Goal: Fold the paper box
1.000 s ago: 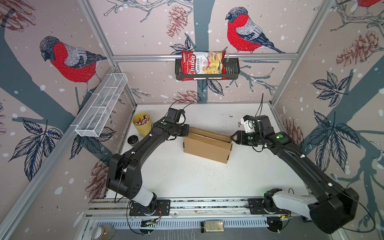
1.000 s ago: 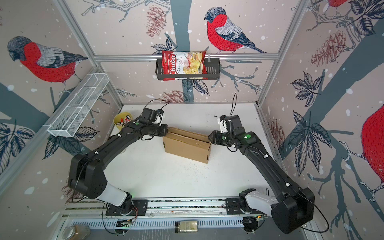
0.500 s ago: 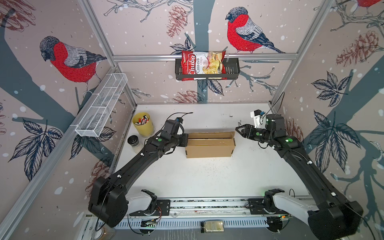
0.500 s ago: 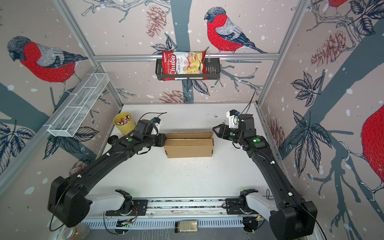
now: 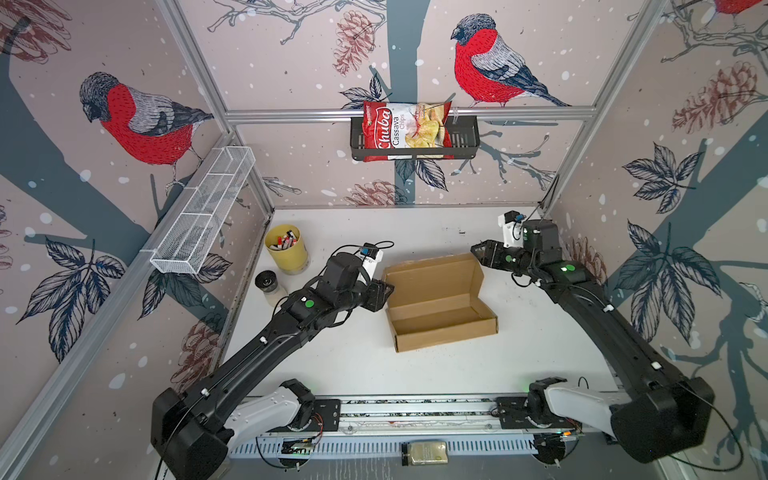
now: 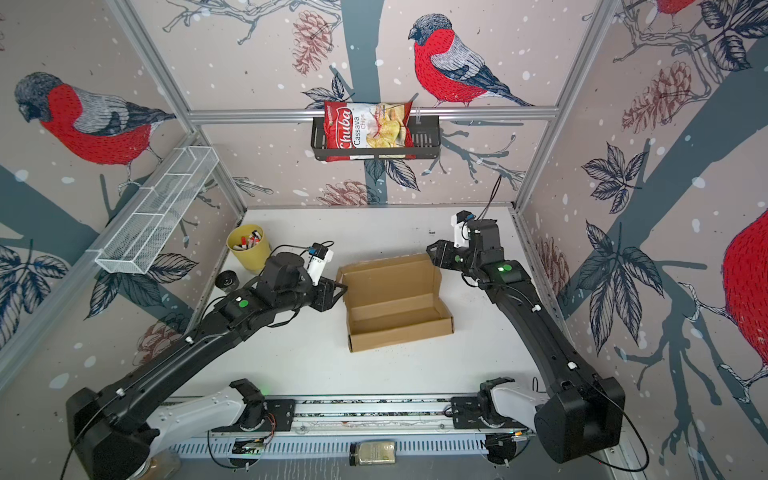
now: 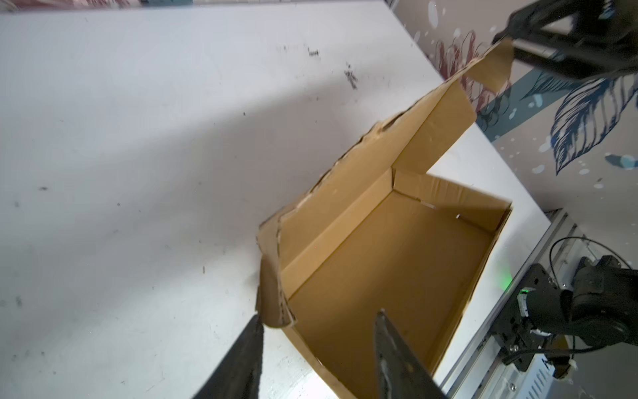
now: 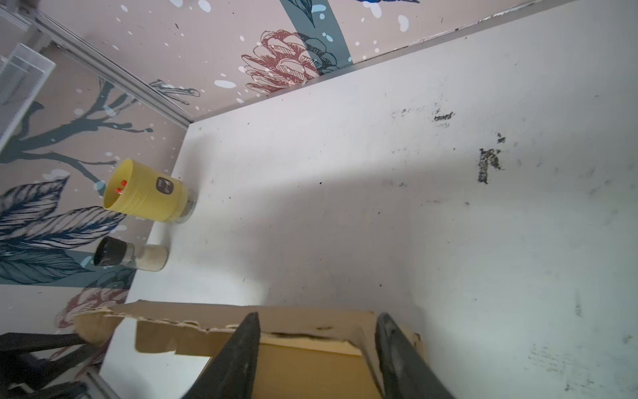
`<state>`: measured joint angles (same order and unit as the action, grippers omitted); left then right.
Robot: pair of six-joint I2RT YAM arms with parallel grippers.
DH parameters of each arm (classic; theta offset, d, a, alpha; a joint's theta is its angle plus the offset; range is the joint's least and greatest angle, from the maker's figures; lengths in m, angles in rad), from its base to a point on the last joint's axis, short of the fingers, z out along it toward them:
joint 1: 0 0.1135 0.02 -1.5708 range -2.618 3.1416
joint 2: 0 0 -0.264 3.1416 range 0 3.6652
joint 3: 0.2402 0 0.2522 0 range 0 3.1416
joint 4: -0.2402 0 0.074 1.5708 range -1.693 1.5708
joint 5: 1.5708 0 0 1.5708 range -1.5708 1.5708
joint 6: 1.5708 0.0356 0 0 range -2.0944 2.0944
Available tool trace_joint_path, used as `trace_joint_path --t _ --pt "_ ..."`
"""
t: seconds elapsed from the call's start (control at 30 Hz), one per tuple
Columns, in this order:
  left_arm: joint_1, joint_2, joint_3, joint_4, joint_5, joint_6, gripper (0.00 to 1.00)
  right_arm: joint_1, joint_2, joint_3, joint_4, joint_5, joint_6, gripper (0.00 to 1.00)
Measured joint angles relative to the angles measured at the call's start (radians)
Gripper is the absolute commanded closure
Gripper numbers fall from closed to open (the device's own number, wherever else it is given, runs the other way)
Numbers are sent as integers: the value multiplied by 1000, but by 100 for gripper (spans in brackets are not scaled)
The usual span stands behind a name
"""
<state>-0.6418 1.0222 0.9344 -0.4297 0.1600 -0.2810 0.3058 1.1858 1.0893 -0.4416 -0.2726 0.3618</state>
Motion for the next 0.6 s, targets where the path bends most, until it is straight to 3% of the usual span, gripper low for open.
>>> trace_joint_path --t 0.17,0.2,0.23,0.27,0.4,0.47,0.53,0.6 --pt "3 -116 -3 47 -33 -22 42 68 -44 43 -16 235 -69 40" --pt "5 -131 -3 60 -41 -30 40 87 -57 47 -16 272 -80 36" --pt "10 -146 -5 77 -56 -32 39 109 -71 49 -16 320 -99 8" --pt "16 -156 -5 90 -59 -39 37 128 -83 49 -15 364 -104 0" --pt "101 -182 -32 157 -53 -95 19 118 -135 11 15 451 -113 0" --pt "171 -168 -60 209 -13 -159 17 66 -150 -22 44 381 -97 3" --pt "193 -121 -66 243 36 -199 19 16 -145 -52 65 271 -70 17" --pt "194 -59 -66 261 93 -238 21 -18 -123 -66 62 189 -40 22"
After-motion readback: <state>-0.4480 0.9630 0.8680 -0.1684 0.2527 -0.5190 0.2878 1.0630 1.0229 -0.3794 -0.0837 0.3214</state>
